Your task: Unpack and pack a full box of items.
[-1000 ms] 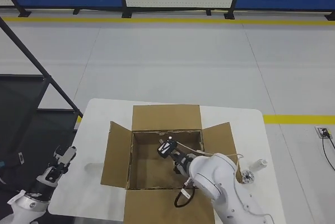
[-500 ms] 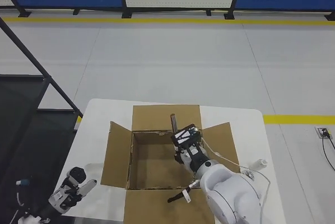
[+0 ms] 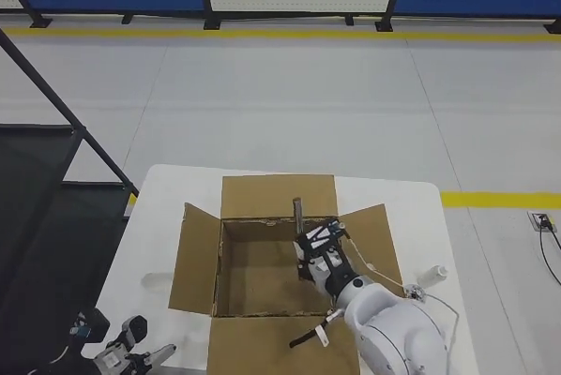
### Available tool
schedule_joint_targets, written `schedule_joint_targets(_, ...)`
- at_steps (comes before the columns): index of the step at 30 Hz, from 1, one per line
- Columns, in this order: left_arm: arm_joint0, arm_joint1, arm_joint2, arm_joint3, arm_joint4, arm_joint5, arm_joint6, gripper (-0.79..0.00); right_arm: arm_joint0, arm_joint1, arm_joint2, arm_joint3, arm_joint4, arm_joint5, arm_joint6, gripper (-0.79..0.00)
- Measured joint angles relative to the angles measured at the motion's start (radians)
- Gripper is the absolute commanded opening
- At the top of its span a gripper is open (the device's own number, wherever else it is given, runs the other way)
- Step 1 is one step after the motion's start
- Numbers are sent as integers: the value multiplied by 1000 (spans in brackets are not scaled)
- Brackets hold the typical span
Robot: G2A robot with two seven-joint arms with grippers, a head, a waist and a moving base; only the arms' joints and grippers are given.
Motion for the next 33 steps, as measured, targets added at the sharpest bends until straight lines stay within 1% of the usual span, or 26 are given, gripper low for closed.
schedule_joint_targets(3, -28, 0, 25, -4, 86, 30, 32, 0, -51, 7, 44, -28, 44, -35, -75, -785)
schedule_joint_targets(6, -56, -3, 82, 4, 248, 65, 103, 0, -107, 15, 90, -63, 92, -72, -149, -785)
schedule_joint_targets(10, -85, -9, 189, 46, 492, 114, 227, 0, -186, 25, 149, -112, 131, -125, -249, -785)
schedule_joint_targets(14, -119, -15, 279, 99, 634, 161, 349, 0, -245, 36, 195, -144, 158, -200, -312, -785)
schedule_joint_targets(19, -166, -23, 364, 152, 677, 221, 438, 0, -313, 51, 243, -199, 159, -288, -352, -785)
schedule_joint_targets(23, -205, -31, 417, 185, 677, 274, 486, 0, -398, 60, 309, -249, 192, -320, -395, -785)
schedule_joint_targets(30, -246, -37, 459, 213, 640, 308, 517, 0, -530, 79, 515, -274, 331, -351, -356, -785)
schedule_joint_targets(33, -250, -37, 462, 214, 635, 312, 518, 0, -595, 84, 600, -277, 371, -360, -374, -785)
